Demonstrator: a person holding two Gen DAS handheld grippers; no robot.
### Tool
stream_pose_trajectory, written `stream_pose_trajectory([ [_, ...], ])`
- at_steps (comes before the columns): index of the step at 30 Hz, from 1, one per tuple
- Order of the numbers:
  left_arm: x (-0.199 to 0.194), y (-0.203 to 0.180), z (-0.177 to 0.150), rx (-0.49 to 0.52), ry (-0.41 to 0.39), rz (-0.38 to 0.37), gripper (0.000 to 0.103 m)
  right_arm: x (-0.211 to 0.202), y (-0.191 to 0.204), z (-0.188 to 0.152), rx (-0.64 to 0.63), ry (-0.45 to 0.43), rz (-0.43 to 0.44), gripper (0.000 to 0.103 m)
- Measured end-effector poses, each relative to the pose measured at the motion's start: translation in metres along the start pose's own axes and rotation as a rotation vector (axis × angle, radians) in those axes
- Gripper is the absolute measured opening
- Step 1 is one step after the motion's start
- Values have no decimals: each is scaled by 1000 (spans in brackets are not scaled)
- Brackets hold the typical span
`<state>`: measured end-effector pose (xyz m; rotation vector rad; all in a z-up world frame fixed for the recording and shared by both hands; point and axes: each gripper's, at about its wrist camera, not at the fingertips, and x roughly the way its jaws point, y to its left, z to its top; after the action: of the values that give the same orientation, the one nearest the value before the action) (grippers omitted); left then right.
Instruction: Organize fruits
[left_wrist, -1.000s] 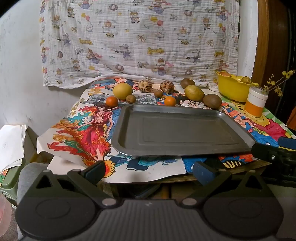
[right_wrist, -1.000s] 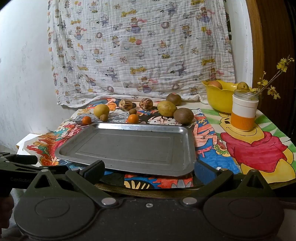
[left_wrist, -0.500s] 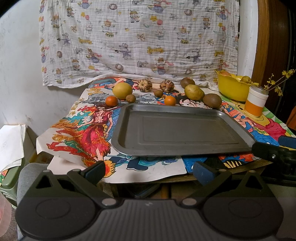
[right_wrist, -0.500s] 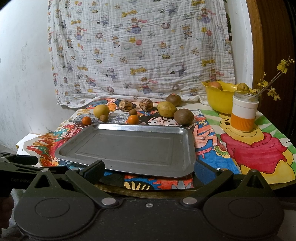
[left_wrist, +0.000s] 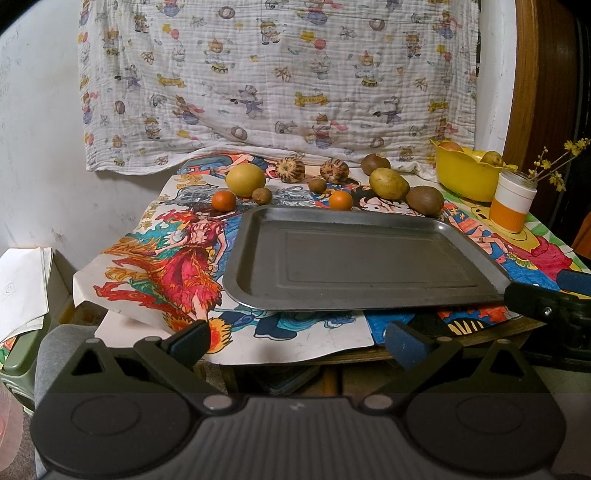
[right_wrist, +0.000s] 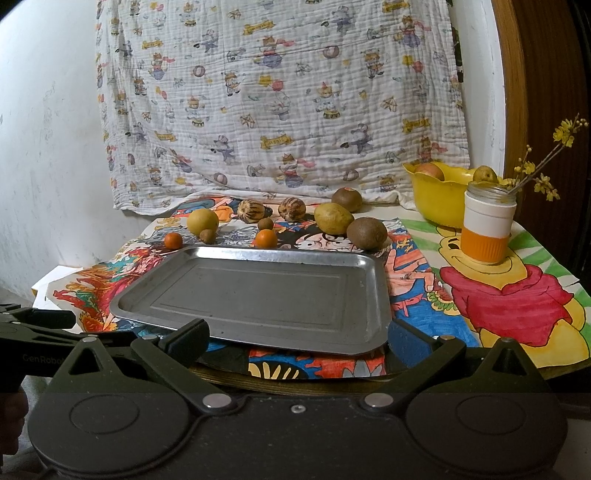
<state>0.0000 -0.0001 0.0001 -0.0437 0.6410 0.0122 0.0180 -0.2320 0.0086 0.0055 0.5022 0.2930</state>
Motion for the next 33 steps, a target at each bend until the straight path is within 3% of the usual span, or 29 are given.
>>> stream_pose_trajectory([
  [21,0,0,0,-1,4,0,103,0,1,-1,-2,0,-1,103],
  [29,17,5,-14,-16,21,-10,103,2,1,0,-3,0,-3,103],
  [33,15,9,-3,-27,37,-12,103,4,2,0,-4,3,-1,103],
])
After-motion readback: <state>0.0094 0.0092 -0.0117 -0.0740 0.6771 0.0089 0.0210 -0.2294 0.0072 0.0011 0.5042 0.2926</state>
